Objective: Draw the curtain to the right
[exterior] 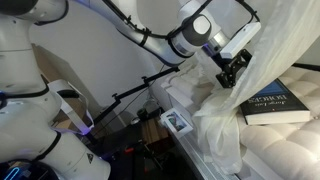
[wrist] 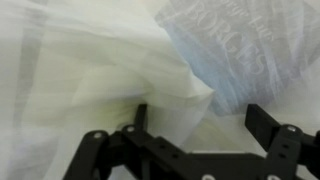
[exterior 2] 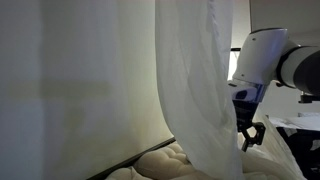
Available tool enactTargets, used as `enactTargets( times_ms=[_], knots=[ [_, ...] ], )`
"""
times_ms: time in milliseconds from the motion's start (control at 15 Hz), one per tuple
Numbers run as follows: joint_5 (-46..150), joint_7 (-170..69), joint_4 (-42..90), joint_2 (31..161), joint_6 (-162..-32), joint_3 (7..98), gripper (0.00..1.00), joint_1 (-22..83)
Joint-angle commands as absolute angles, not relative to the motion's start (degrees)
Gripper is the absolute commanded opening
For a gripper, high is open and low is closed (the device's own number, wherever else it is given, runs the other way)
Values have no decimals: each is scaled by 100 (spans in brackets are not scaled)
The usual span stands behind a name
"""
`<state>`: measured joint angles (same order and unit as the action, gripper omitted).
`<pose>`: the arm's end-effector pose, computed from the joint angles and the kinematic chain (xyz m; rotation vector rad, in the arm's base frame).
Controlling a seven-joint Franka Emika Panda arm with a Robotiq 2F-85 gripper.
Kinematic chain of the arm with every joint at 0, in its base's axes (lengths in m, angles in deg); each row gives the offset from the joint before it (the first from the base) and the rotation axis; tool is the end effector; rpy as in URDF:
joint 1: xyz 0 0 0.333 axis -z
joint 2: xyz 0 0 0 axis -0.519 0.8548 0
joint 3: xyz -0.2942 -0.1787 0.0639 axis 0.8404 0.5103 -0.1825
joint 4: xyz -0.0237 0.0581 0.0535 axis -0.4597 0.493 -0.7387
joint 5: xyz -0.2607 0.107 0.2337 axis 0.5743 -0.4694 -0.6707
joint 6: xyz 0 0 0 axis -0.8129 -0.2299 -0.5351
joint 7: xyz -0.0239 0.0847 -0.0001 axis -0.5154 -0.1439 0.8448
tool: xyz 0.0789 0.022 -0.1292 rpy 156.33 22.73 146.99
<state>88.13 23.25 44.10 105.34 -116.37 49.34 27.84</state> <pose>0.6470 0.0388 0.2734 1.6290 2.1354 0.0004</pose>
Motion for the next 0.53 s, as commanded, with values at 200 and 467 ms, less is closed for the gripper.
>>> enactTargets(
  times_ms=[200, 467],
  knots=[
    [8514, 2475, 4296, 10483, -10776, 4741, 100, 2875],
    [8055, 2995, 4053, 10615, -10023, 4578, 58, 2980]
  ],
)
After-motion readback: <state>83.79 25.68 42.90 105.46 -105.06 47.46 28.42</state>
